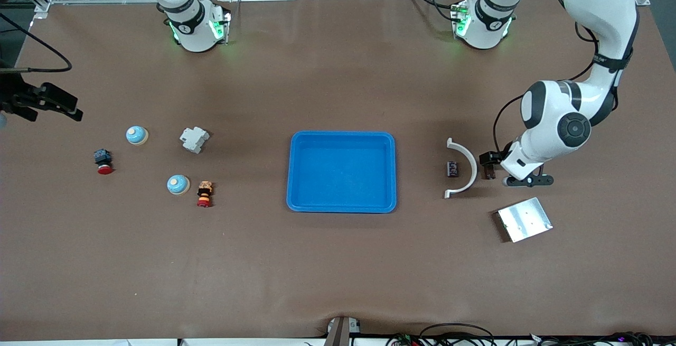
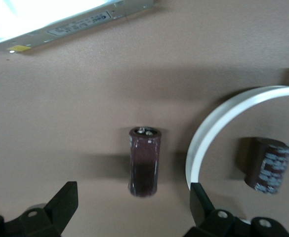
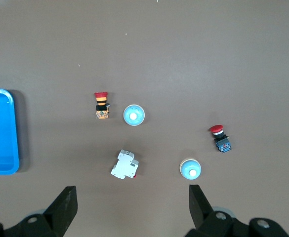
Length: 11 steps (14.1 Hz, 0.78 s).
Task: Place electrolytic capacitor and blue bell in tray
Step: 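Reach the left gripper to the brown capacitor beside the white clip, then grasp the capacitor with the left gripper while the right gripper reaches the bell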
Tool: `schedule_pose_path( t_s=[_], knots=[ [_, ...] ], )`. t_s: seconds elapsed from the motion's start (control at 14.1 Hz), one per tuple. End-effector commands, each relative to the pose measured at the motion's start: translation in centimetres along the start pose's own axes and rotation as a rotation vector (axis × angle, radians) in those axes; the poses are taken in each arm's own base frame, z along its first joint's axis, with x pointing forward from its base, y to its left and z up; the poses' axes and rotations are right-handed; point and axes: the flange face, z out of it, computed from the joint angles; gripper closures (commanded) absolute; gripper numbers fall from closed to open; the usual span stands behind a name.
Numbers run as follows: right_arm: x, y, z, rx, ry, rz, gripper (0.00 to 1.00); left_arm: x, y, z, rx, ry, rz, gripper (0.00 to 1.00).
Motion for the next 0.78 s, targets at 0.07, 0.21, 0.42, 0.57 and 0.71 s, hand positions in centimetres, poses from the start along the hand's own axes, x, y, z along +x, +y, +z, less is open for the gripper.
schedule_pose_path(
  t_s=[0.07, 0.21, 0.42, 0.57, 0.71],
  knots=[
    [-0.1, -0.5, 3.2, 0.009, -0.01, -0.001, 0.0, 0.5, -0.4, 2.0, 0.003, 0.029, -0.008, 0.0],
    [-0.1, -1.3, 5.0, 0.009, -0.017, -0.013, 0.0, 0.7, -0.4, 3.0, 0.002, 0.035, -0.008, 0.0],
    [-0.1, -2.2, 7.8, 0.008, -0.016, -0.026, 0.0, 0.7, -0.4, 3.5, -0.001, 0.038, -0.01, 0.0],
    [-0.1, -2.6, 9.8, 0.007, -0.007, -0.021, 0.0, 0.7, -0.4, 3.6, 0.0, 0.037, -0.013, 0.02],
    [-0.3, -2.7, 12.2, 0.007, 0.008, -0.022, 0.0, 0.8, -0.5, 3.5, -0.001, 0.04, -0.019, 0.31]
  ],
)
